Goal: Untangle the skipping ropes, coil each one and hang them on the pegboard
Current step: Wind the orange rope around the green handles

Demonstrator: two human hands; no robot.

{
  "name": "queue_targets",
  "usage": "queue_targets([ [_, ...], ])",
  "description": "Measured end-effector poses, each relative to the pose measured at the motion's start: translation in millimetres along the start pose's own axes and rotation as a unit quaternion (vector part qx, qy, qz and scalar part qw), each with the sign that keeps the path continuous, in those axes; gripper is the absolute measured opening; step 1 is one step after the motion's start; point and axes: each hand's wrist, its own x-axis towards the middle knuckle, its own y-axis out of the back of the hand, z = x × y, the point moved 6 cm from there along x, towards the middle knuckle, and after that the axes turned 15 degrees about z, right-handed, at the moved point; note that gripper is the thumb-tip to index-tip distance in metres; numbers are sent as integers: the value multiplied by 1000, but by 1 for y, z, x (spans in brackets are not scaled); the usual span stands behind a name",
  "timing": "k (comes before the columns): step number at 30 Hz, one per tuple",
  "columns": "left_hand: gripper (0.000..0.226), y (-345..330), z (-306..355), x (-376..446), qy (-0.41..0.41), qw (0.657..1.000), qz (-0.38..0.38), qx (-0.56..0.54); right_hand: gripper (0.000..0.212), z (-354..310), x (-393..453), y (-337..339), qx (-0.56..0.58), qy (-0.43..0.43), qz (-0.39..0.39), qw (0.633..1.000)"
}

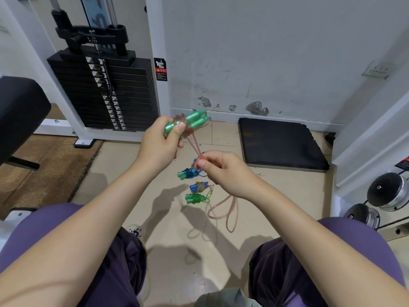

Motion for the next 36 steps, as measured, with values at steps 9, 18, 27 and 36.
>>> queue_targets([
  [9,17,-35,7,-38,-3,931,-357,77,15,-5,16,49,-64,68,126,988],
  [18,22,-33,18,-48,56,909,-412,-34,21,12,18,47,91,-20,52,994],
  [27,28,-28,15,-34,82,933,-333,-112,42,16,14,36,163,-76,-15,984],
  [36,26,-21,8,-14,131,965,-140,-178,17,20,11,12,250,-121,-23,960],
])
